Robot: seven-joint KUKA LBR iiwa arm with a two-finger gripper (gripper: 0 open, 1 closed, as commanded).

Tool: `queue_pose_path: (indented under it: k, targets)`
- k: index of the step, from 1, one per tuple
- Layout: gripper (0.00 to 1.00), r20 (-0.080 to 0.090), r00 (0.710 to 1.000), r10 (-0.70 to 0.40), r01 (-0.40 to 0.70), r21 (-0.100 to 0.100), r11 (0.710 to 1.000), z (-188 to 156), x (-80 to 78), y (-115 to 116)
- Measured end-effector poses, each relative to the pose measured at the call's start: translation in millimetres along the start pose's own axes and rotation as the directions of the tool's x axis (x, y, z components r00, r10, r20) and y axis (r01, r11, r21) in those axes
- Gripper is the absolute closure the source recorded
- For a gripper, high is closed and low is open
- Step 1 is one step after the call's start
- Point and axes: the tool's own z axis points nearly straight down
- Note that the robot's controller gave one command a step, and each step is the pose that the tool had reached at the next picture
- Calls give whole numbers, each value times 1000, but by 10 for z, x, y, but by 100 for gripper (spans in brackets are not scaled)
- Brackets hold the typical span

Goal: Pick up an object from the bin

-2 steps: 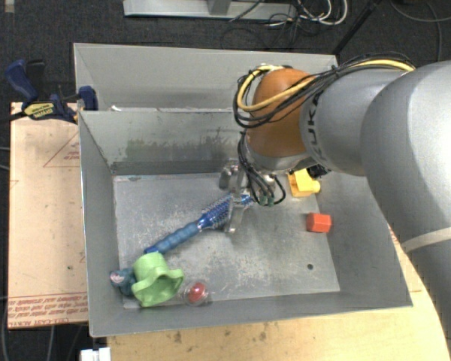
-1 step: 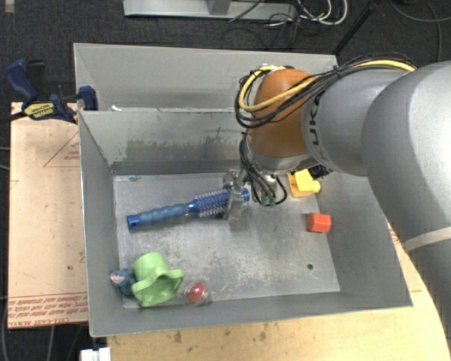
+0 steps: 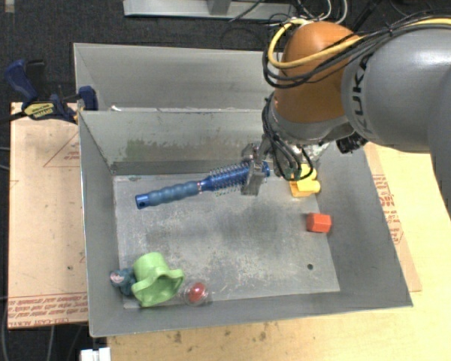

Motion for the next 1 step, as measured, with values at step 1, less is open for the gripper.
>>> queue_pose_path:
  k: [1]
  targets:
    - [100,-1,803,-596,596,1,803,-874,-279,-321]
